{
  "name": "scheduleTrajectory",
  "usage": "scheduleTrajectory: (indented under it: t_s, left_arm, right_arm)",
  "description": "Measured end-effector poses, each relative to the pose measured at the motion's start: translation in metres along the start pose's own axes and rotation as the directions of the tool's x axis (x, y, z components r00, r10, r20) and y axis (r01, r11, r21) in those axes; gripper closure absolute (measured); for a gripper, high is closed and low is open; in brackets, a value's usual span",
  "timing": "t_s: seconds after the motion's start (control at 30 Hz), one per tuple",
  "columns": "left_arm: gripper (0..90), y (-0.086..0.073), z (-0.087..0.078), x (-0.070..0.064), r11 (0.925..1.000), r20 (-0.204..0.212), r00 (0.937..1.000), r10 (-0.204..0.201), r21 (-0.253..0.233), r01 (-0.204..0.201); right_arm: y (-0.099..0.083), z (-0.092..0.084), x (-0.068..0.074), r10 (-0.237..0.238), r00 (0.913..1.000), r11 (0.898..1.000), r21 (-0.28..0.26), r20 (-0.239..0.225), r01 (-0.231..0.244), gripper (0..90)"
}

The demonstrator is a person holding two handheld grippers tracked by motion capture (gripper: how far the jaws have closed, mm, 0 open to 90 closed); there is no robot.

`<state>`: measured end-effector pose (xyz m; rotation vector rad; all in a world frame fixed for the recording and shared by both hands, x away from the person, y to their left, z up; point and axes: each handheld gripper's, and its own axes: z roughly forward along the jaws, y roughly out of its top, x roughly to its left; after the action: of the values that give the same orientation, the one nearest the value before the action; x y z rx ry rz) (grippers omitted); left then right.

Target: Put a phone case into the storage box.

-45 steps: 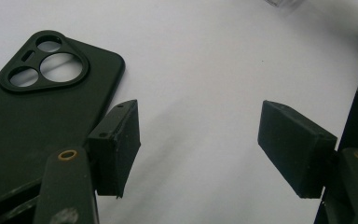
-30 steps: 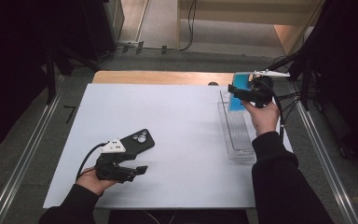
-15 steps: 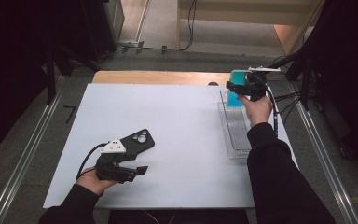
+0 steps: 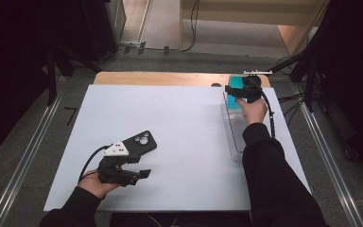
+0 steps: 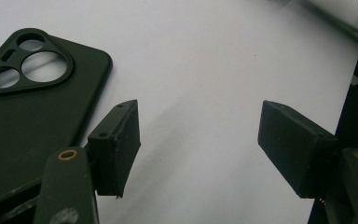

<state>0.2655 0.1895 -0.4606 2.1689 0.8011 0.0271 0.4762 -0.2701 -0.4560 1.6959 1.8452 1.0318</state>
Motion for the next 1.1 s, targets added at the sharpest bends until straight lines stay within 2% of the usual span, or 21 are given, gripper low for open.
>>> scheduleTrajectory:
  t_s: [0.1, 0.33, 0.53, 0.77, 0.97, 1.1]
  left_arm:
    - [30.4, 0.000, 0.000, 0.000, 1.0000, -0.002, 1.0000, -0.003, 0.003, 0.003]
    - [30.3, 0.000, 0.001, 0.000, 1.0000, 0.002, 1.0000, -0.002, 0.004, 0.002]
    - [30.3, 0.000, 0.001, 0.000, 1.0000, 0.001, 1.0000, -0.002, 0.004, 0.002]
    - [30.3, 0.000, 0.001, 0.000, 1.0000, -0.001, 1.0000, -0.005, 0.005, 0.005]
    - [30.3, 0.000, 0.001, 0.000, 1.0000, -0.003, 1.0000, -0.004, 0.007, 0.005]
    - [30.4, 0.000, 0.001, 0.001, 1.0000, -0.003, 1.0000, -0.009, 0.002, 0.009]
  right_arm:
    - [-0.001, 0.003, 0.002, -0.016, 0.9997, 1.000, 0.008, 0.015, 0.016, 15.7]
    - [0.000, 0.003, 0.000, 0.020, 0.9998, 1.000, 0.003, 0.000, -0.020, 15.7]
    - [0.000, 0.003, -0.002, 0.003, 1.0000, 1.000, -0.009, -0.007, -0.003, 10.9]
    - [0.001, 0.001, -0.002, 0.009, 0.9999, 1.000, -0.010, -0.014, -0.009, 9.1]
    - [0.001, -0.002, -0.002, 0.008, 0.9997, 1.000, 0.006, -0.022, -0.007, 9.0]
    - [0.004, -0.011, -0.001, 0.014, 0.9994, 1.000, 0.005, -0.032, -0.014, 9.1]
